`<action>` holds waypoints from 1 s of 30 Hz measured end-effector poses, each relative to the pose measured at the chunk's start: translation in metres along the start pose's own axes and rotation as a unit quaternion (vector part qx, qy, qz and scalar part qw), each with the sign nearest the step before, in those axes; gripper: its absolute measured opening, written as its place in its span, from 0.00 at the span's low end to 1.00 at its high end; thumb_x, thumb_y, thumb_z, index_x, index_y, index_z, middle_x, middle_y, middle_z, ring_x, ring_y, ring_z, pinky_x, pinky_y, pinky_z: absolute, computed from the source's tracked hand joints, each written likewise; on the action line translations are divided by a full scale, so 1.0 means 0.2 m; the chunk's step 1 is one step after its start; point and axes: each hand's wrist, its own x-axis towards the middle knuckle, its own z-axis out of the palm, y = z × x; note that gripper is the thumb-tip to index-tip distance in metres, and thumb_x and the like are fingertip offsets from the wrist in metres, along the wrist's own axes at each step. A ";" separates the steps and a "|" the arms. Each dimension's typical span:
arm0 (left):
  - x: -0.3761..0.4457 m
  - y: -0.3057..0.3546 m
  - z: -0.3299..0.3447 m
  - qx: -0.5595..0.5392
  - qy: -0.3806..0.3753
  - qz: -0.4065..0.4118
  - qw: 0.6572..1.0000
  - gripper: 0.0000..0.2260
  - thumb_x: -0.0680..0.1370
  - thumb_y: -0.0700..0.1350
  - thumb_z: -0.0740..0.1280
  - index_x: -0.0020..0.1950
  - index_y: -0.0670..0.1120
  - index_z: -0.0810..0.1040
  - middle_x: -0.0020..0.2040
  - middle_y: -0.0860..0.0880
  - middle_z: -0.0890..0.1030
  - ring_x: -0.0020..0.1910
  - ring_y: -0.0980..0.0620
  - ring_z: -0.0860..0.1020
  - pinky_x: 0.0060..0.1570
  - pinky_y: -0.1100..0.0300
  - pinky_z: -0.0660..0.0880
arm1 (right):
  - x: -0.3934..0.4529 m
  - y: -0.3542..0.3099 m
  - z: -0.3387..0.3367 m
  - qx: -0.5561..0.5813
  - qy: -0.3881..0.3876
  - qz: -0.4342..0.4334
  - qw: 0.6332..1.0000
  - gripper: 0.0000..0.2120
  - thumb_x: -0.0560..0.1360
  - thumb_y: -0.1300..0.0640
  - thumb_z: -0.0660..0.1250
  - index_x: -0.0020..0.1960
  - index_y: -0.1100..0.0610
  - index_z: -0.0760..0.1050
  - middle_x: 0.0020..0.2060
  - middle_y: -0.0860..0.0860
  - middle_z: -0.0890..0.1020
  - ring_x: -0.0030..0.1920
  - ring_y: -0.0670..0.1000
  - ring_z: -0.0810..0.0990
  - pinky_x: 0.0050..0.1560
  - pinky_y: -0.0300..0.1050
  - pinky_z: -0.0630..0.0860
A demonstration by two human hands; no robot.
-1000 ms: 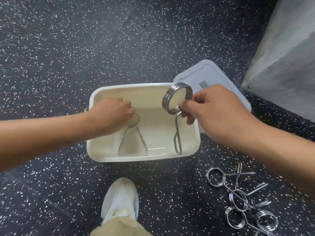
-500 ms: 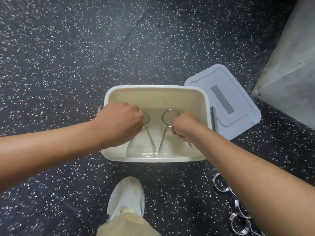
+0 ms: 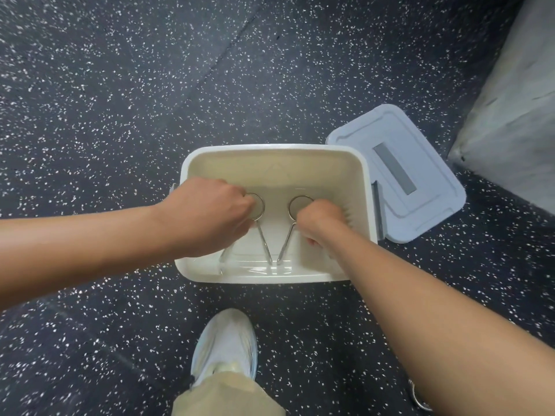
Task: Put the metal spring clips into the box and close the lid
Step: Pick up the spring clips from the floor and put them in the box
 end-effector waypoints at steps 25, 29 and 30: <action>0.31 0.74 -0.31 -0.088 0.005 0.134 0.987 0.13 0.83 0.55 0.52 0.50 0.47 0.68 0.39 0.49 0.77 0.33 0.45 0.74 0.26 0.56 0.63 | -0.59 1.03 -0.63 -0.226 0.113 -0.051 0.966 0.22 0.81 0.44 0.58 0.34 0.55 0.74 0.27 0.50 0.79 0.28 0.51 0.76 0.30 0.46 0.71; 0.38 1.00 -0.20 -0.116 -0.024 0.178 0.977 0.09 0.83 0.50 0.54 0.48 0.46 0.65 0.36 0.49 0.72 0.29 0.46 0.69 0.27 0.55 0.62 | -0.59 1.32 -0.61 -0.198 0.118 -0.013 0.973 0.22 0.82 0.46 0.59 0.34 0.57 0.75 0.26 0.50 0.79 0.26 0.52 0.75 0.29 0.45 0.70; 0.40 1.05 -0.15 -0.129 -0.050 0.171 0.976 0.08 0.83 0.49 0.55 0.47 0.46 0.64 0.35 0.49 0.70 0.28 0.47 0.67 0.29 0.54 0.64 | -0.58 1.39 -0.59 -0.190 0.121 -0.005 0.974 0.22 0.82 0.46 0.59 0.34 0.57 0.75 0.26 0.50 0.79 0.26 0.51 0.75 0.29 0.45 0.69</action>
